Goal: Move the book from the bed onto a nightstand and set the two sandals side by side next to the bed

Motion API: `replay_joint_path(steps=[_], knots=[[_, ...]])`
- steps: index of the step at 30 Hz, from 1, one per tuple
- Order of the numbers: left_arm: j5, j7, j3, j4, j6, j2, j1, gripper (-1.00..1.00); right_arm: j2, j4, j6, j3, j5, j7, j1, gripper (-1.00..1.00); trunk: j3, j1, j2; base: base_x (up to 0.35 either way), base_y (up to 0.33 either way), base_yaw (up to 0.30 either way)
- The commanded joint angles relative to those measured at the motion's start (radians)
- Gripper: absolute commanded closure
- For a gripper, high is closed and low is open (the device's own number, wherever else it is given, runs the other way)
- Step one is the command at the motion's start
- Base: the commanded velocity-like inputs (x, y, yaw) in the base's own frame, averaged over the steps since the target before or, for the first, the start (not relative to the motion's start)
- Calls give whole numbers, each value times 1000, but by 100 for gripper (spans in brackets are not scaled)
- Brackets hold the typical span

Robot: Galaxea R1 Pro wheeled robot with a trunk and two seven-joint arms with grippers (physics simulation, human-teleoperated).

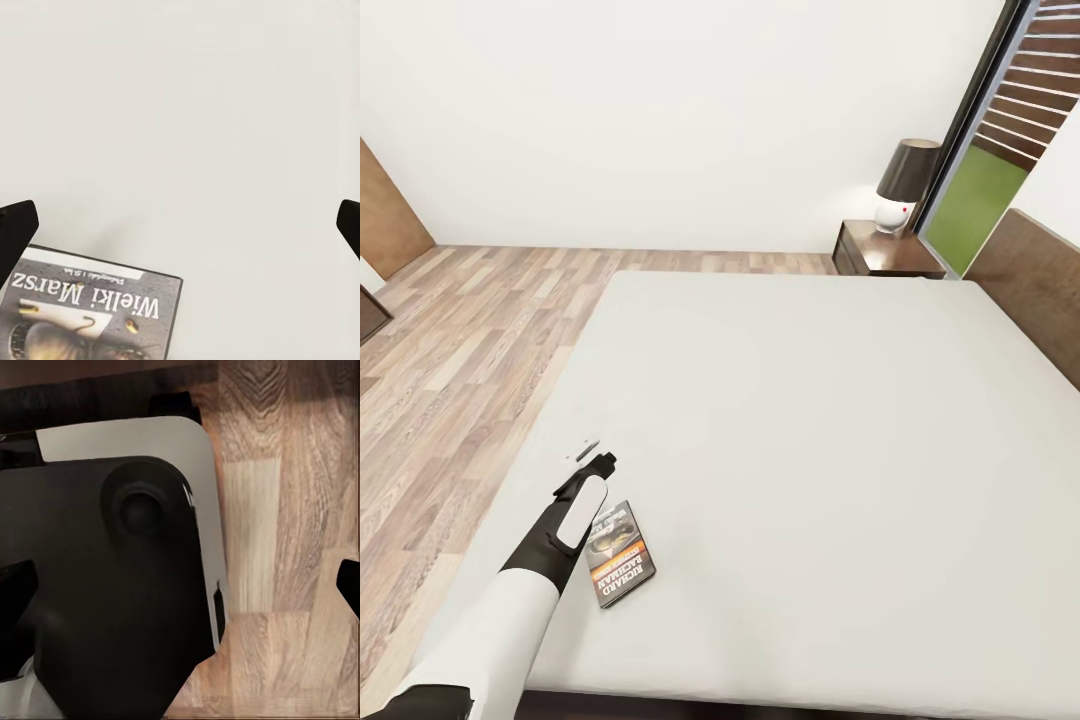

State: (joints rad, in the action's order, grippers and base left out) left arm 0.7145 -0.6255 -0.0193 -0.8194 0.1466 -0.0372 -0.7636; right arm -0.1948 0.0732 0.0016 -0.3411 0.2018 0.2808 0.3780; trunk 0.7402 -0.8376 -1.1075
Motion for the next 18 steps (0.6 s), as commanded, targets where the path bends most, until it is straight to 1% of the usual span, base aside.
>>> replay_joint_path(steps=[1,13,15,17,18], knots=[[3,-7,-2,-1,4,0,0,-100,-4,4,2,-9,9,1,-3,-100,1,0,-1,0,0,0],[3,-7,-2,-1,4,0,1,-100,-10,8,7,-9,10,7,-11,-100,1,0,-1,0,0,0],[3,-8,-1,-2,4,0,1,-100,-10,8,7,-9,12,23,-11,-100,1,0,-1,0,0,0],[3,-8,-1,-2,4,0,1,-100,-9,9,7,-8,12,50,-12,-100,1,0,-1,0,0,0],[3,-8,-1,-2,4,0,1,-100,-6,9,8,-8,13,75,-12,-100,1,0,-1,0,0,0]])
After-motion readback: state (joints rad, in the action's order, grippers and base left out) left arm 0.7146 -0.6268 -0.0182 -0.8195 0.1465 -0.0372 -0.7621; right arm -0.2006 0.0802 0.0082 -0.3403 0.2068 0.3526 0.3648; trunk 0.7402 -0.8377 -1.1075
